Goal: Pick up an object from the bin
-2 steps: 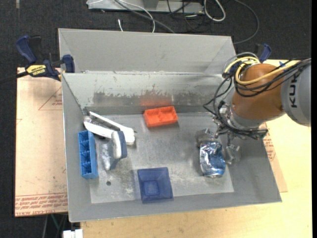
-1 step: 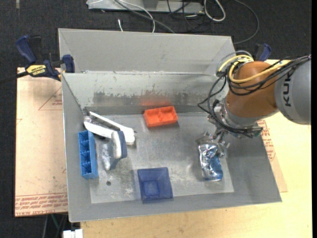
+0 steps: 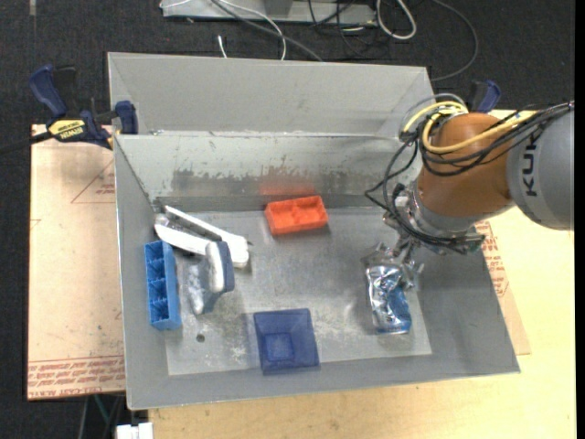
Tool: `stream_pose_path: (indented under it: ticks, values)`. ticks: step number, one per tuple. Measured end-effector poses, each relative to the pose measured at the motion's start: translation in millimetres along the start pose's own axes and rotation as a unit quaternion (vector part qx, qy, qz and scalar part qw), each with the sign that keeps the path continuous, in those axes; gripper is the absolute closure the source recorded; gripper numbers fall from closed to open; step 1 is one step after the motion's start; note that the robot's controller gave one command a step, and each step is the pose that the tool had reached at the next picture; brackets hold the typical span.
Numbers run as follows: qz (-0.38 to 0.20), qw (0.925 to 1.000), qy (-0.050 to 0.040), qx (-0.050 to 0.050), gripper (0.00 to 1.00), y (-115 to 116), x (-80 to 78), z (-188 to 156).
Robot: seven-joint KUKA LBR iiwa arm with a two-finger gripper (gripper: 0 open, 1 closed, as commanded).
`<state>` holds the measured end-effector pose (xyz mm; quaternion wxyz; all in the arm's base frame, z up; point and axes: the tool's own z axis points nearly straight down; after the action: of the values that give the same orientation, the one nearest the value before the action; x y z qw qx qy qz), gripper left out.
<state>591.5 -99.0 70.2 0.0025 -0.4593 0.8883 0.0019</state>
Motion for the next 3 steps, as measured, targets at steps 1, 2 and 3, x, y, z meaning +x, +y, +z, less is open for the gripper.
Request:
stream_pose_path:
  ticks: [1,2,3]
  values:
    - [0.000,1.0000,-0.0005,0.000,1.00,0,-0.8,-9]
    - [0.001,1.0000,-0.0007,0.000,1.00,0,-1.1,-20]
    - [0.002,1.0000,0.0005,-0.004,1.00,3,-0.9,-51]
